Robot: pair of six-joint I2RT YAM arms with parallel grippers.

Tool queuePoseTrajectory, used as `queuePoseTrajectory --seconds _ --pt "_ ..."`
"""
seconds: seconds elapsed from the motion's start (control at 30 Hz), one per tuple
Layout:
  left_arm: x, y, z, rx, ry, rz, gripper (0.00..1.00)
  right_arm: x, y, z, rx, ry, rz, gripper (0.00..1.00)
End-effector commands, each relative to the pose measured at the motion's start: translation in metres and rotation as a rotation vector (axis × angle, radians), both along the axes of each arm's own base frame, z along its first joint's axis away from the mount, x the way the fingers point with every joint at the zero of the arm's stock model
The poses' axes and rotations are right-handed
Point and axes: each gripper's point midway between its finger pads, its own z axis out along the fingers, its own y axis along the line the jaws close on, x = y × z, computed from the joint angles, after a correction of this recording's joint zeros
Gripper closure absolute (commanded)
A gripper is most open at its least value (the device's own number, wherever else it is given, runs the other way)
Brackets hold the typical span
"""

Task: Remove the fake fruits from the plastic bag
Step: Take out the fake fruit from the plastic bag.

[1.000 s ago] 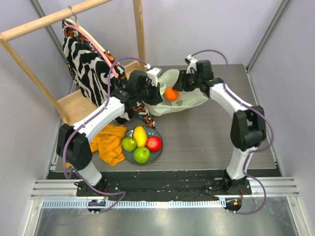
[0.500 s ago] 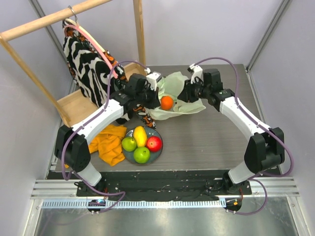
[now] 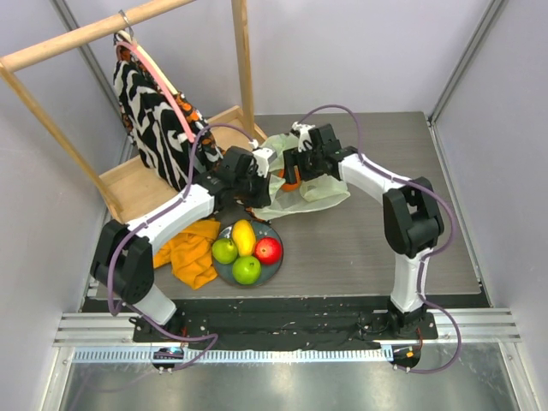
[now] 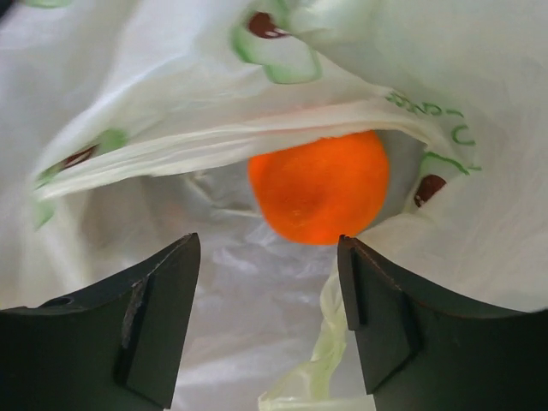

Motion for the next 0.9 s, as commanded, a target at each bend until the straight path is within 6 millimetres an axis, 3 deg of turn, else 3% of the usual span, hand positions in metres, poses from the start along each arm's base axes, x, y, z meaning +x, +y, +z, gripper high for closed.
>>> queuePoseTrajectory --seconds 0.0,0.17,0.27,0.3,0.37,0.53,0.57,0.7,0.77,0.8,0.87 --pt "0.004 0.002 0.03 -0.047 -0.098 0.006 0.96 0.03 -0.003 0.003 -0.05 -0.045 -0.11 0.24" --pt "0.002 0.002 0.03 -0.052 -0.103 0.001 0.96 0.035 0.011 -0.012 -0.022 -0.015 -0.117 0.22" --pt "0.003 0.001 0.03 -0.054 -0.106 0.002 0.96 0.037 0.016 -0.011 -0.011 -0.039 -0.1 0.44" --pt "0.003 0.001 0.029 -0.053 -0.103 0.001 0.96 0.037 0.014 -0.012 -0.016 -0.043 -0.106 0.57" --pt "0.004 0.0 0.031 -0.054 -0.108 0.003 0.96 0.035 0.011 -0.002 -0.007 -0.058 -0.088 0.65" --pt "0.012 0.002 0.035 -0.044 -0.126 0.022 0.96 0.011 0.003 0.046 0.02 -0.12 -0.007 0.77" --pt "0.015 0.002 0.037 -0.046 -0.133 0.026 0.96 0.003 -0.001 0.07 0.033 -0.169 0.019 0.78" --pt "0.025 -0.001 0.046 -0.047 -0.152 0.036 0.96 -0.03 -0.01 0.126 0.068 -0.277 0.096 0.81" --pt "0.031 -0.002 0.045 -0.04 -0.153 0.046 0.95 -0.047 -0.012 0.138 0.068 -0.314 0.165 0.81" --pt "0.034 -0.003 0.049 -0.043 -0.16 0.054 0.93 -0.063 -0.015 0.153 0.075 -0.336 0.203 0.81" --pt "0.039 -0.003 0.048 -0.038 -0.158 0.071 0.86 -0.092 -0.012 0.156 0.097 -0.337 0.335 0.8"
